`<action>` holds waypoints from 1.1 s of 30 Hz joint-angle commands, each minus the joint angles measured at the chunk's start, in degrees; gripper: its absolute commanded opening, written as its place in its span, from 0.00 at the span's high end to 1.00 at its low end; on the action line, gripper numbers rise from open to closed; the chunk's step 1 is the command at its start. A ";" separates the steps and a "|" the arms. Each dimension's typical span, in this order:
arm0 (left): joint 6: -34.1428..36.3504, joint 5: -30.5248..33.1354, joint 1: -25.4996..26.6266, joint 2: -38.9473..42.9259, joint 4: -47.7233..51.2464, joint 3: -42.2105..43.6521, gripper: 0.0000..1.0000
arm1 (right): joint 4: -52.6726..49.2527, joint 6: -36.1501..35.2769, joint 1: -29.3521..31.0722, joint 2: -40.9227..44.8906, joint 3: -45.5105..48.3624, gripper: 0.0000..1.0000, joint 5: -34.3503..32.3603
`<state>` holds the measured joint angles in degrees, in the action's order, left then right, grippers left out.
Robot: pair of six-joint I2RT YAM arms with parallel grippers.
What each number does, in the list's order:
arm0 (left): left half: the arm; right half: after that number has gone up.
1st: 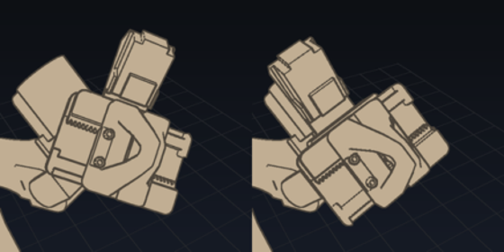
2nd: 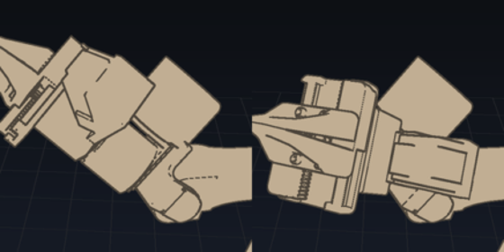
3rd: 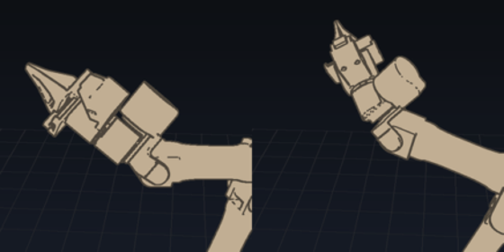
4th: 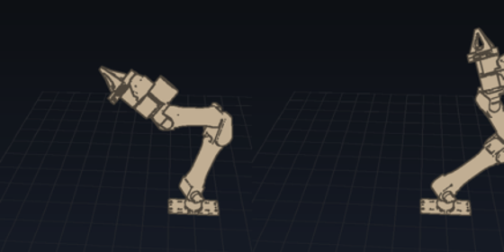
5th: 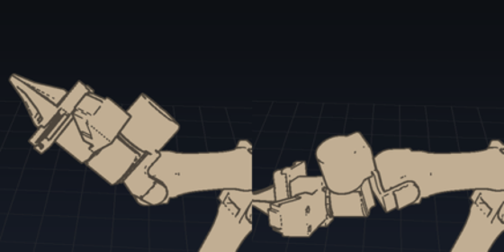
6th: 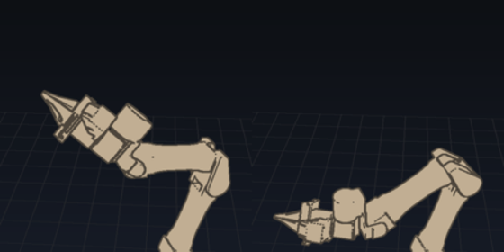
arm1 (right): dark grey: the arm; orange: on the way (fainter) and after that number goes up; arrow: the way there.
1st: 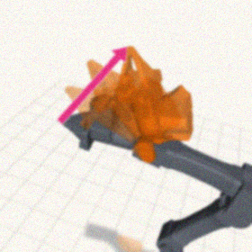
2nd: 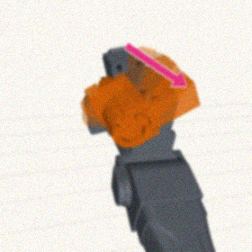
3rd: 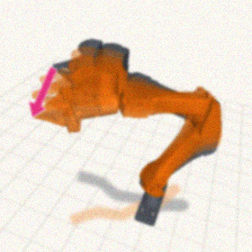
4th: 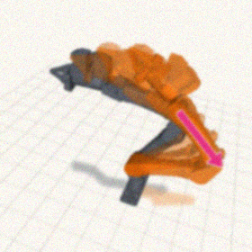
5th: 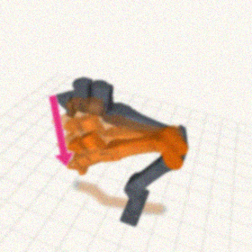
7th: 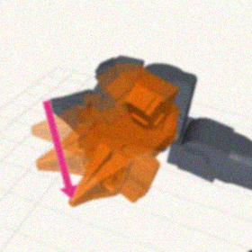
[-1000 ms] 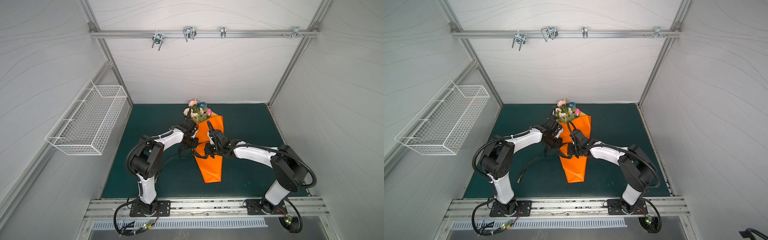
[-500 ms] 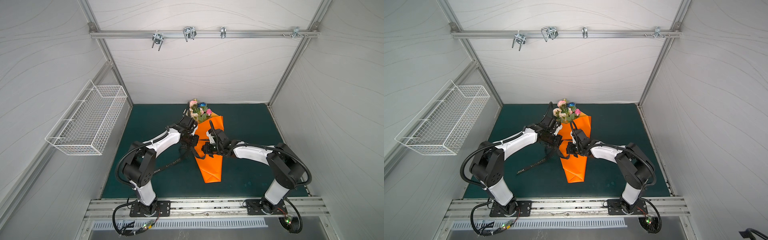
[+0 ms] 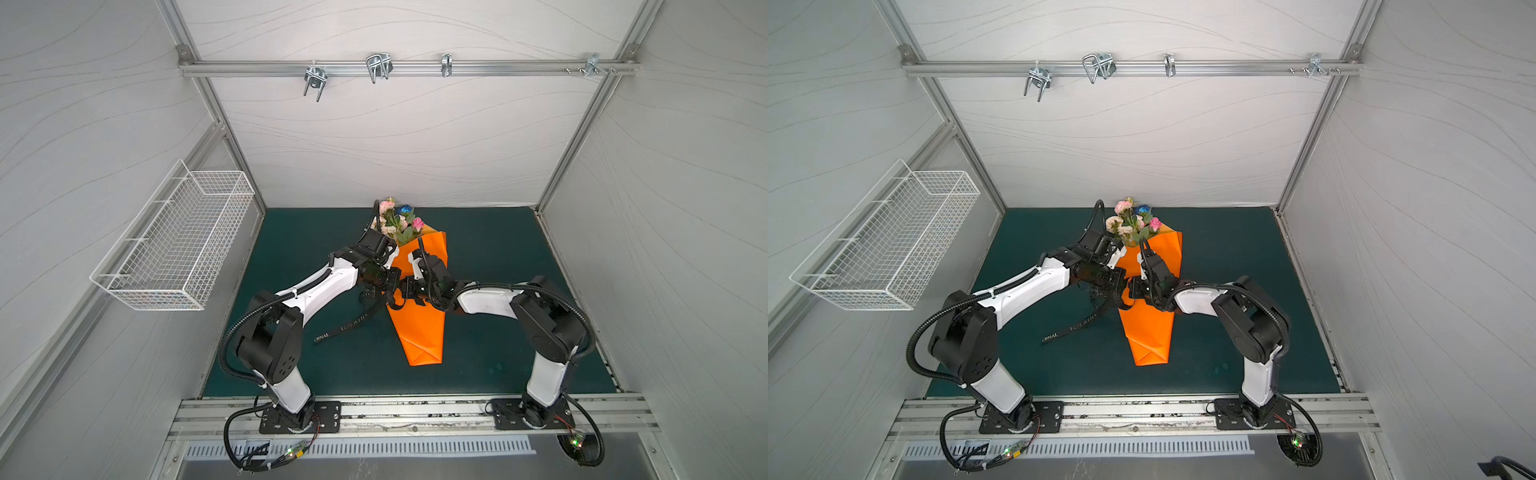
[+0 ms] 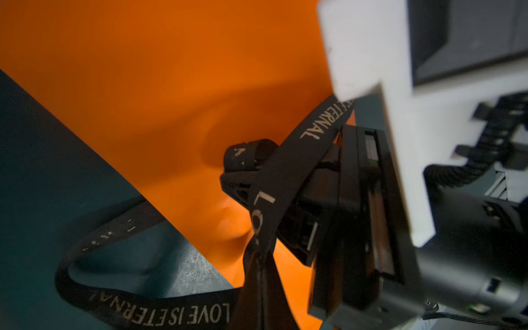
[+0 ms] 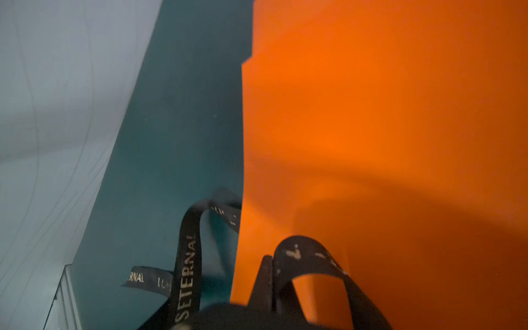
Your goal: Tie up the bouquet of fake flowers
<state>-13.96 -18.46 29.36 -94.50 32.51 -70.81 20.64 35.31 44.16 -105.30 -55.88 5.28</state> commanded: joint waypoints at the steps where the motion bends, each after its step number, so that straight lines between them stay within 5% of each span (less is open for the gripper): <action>1: -0.68 -1.44 0.34 2.52 -1.04 -1.18 1.00 | 11.54 -3.87 -0.18 -1.31 -0.50 0.93 -2.38; 6: -0.95 -1.76 0.33 2.66 -1.44 -0.59 1.00 | 16.52 -5.89 -0.15 -2.27 0.86 0.79 -2.45; 12: -1.25 -1.76 0.34 0.55 -2.73 0.22 1.00 | 9.13 -3.43 0.57 -1.42 2.61 0.59 -3.27; 33: -1.82 -4.37 0.59 -2.13 -4.54 1.60 1.00 | -16.07 0.66 3.48 21.14 11.27 0.46 -8.88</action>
<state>-15.68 -21.45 29.47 -96.27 29.41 -69.45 10.96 35.09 47.20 -89.01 -45.47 -1.32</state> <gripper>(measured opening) 0.051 0.542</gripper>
